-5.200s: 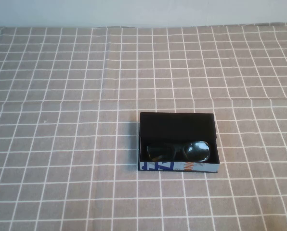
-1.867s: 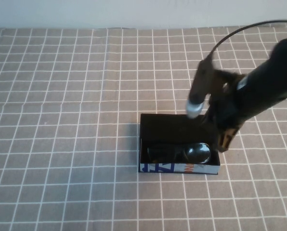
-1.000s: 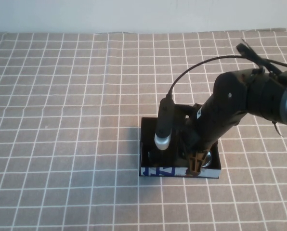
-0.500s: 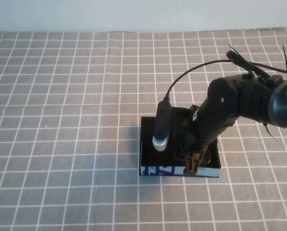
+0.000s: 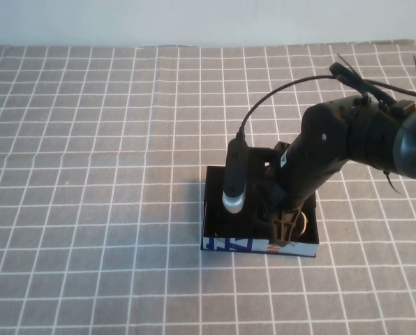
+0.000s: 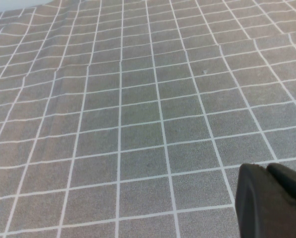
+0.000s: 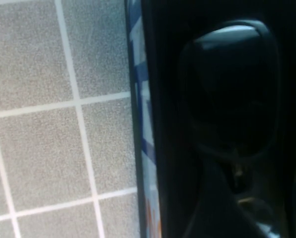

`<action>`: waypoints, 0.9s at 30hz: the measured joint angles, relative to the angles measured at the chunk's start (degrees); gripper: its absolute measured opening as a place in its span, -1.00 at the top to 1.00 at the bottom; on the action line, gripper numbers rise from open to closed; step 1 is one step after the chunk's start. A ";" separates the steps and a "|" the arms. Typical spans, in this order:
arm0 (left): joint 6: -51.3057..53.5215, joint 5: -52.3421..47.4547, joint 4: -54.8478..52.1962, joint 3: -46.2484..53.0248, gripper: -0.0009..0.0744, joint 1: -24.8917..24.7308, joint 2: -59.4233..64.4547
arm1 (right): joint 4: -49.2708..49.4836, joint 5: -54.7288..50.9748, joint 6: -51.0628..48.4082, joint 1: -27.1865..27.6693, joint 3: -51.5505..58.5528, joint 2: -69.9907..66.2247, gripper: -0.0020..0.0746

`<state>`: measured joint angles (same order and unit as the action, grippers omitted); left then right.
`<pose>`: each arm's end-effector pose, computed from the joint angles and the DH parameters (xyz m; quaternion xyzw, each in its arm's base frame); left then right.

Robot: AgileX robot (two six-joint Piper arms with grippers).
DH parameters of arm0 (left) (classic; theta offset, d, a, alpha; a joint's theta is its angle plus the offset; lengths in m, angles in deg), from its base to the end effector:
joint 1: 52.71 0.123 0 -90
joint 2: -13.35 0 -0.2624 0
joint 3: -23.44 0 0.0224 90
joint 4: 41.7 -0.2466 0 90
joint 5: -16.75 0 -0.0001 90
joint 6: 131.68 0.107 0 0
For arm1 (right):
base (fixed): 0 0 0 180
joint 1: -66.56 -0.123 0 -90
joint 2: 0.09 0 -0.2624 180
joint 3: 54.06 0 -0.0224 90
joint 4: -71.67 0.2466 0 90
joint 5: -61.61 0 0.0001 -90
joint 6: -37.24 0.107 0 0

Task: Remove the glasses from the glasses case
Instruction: Pick up the glasses from the glasses case

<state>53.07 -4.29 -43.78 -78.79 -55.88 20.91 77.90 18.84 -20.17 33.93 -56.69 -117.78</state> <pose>0.0864 -0.0034 0.1697 0.0649 0.7979 0.0236 0.5989 0.3286 0.2198 0.1725 -0.6705 0.7153 0.0017 0.1969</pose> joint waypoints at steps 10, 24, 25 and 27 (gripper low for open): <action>0.00 0.00 0.00 0.00 0.99 0.00 0.00 | 0.62 -0.66 0.09 0.00 -0.35 0.19 0.14; 0.00 0.00 0.00 0.00 0.99 0.00 0.00 | 1.63 -1.08 0.09 0.00 -0.35 -2.98 0.28; 0.00 0.00 0.00 0.00 0.99 0.00 0.00 | 1.78 -1.08 0.09 0.00 -0.35 -3.10 0.33; 0.00 0.00 0.00 0.00 0.99 0.00 0.00 | 1.81 -1.08 0.09 0.00 -0.35 -3.22 0.52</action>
<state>53.07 -4.29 -43.78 -78.79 -55.88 20.91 79.71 17.76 -20.07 33.93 -57.03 -121.00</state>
